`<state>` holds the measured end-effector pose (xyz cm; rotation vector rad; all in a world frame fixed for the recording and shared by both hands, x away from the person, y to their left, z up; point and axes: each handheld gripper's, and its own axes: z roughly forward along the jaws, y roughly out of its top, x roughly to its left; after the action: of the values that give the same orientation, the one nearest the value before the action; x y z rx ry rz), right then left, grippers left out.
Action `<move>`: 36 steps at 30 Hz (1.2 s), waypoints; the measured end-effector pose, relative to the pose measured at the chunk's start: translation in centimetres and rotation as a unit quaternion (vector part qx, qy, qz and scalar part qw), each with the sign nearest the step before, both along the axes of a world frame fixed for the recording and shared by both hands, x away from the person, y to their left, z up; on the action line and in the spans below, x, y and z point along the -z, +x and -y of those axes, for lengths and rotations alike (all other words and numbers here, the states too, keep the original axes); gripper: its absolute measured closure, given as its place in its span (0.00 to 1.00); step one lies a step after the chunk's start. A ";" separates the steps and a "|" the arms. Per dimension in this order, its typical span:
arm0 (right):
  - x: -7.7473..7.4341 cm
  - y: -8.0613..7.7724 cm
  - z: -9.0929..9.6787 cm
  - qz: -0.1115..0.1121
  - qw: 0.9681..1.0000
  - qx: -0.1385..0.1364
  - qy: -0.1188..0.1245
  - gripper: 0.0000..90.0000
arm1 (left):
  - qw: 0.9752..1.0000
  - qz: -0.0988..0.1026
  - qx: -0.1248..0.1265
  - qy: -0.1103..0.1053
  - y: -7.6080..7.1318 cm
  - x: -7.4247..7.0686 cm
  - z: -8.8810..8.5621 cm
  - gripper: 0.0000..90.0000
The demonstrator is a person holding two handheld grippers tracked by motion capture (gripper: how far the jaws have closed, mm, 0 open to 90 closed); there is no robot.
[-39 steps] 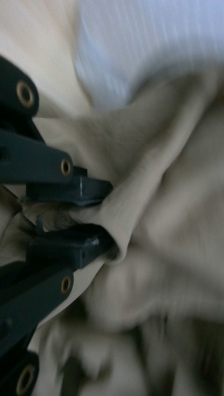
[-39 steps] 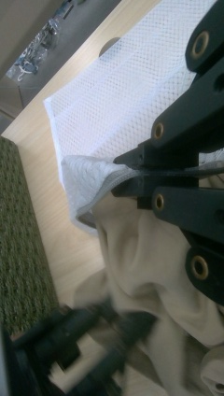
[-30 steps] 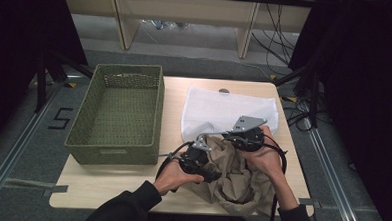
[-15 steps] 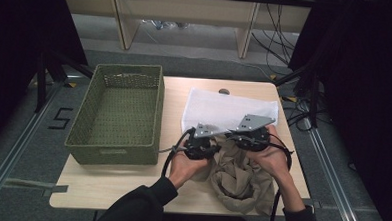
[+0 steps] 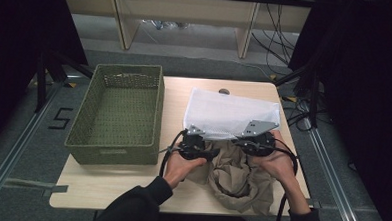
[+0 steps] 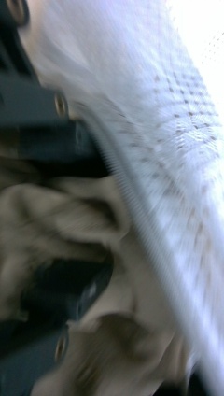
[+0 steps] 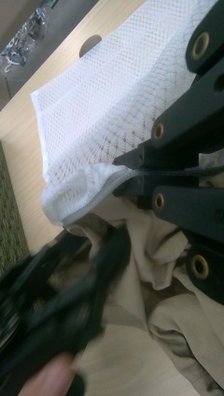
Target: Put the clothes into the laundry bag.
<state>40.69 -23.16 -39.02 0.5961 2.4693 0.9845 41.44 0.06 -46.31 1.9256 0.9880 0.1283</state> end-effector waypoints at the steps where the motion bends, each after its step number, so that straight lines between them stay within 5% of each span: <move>1: 0.1 0.0 0.0 0.001 1.000 -0.004 -0.003 1.00 | 1.000 0.009 0.009 0.011 -0.6 -0.4 -0.5 0.33; 3: 0.1 -0.1 -0.1 -0.001 1.000 0.000 -0.003 1.00 | 0.999 0.006 0.023 0.024 -1.7 -0.8 -1.6 0.25; 4: 0.0 -0.1 -0.2 -0.001 1.000 0.001 -0.003 1.00 | 1.000 -0.014 0.026 0.006 -2.3 -0.7 -1.8 0.21; 7: 0.0 -0.2 -0.6 -0.002 1.000 -0.005 -0.009 1.00 | 0.998 -0.019 0.058 -0.003 -3.4 0.1 -1.2 0.18; 10: 0.0 -0.1 -0.9 0.002 1.000 -0.010 -0.010 1.00 | 0.995 -0.019 0.098 0.027 -3.9 1.4 0.9 0.18; 14: 0.1 -0.1 -0.9 -0.004 1.000 -0.008 -0.009 1.00 | 0.992 -0.007 0.108 0.062 -3.4 3.0 2.9 0.17; 15: 0.1 0.0 -1.0 -0.003 1.000 -0.014 -0.009 1.00 | 0.991 -0.012 0.117 0.058 -3.4 3.3 3.4 0.21; 17: 0.1 -0.2 -1.1 -0.008 1.000 -0.009 -0.008 1.00 | 0.990 0.004 0.131 0.044 -3.3 3.3 3.9 0.57; 18: 0.2 -0.1 -1.1 -0.001 1.000 -0.015 -0.011 1.00 | 0.991 0.011 0.125 0.040 -3.2 3.2 4.1 0.73; 20: -0.1 -0.3 -1.1 -0.006 1.000 -0.017 -0.012 1.00 | 0.995 0.011 0.095 0.035 -3.2 3.0 4.5 0.89; 24: -1.3 -0.9 -0.7 0.007 1.000 -0.015 -0.003 1.00 | 0.998 0.052 0.037 0.014 -2.3 0.6 3.7 0.93; 27: -2.1 -1.0 -0.5 0.021 1.000 -0.017 0.004 1.00 | 0.995 0.096 -0.009 -0.008 -1.1 -2.3 2.8 0.94; 29: -2.7 -1.3 -0.4 0.022 1.000 -0.017 0.013 1.00 | 0.995 0.096 -0.028 -0.025 -0.2 -3.5 2.4 0.94; 32: -2.8 -1.3 -0.2 0.021 1.000 -0.011 0.017 1.00 | 0.994 0.106 -0.032 0.013 0.8 -2.1 2.8 0.92; 34: -2.2 -1.1 -0.2 0.012 1.000 -0.007 0.009 1.00 | 0.997 0.075 -0.026 0.020 1.5 0.1 3.0 0.89; 36: -1.5 -0.8 -0.2 0.007 1.000 -0.008 0.003 1.00 | 0.999 0.040 -0.023 0.000 1.9 2.3 2.8 0.84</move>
<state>39.88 -22.95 -37.54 0.5689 2.4634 0.9992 43.36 -2.78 -48.58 1.8841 0.9782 0.2300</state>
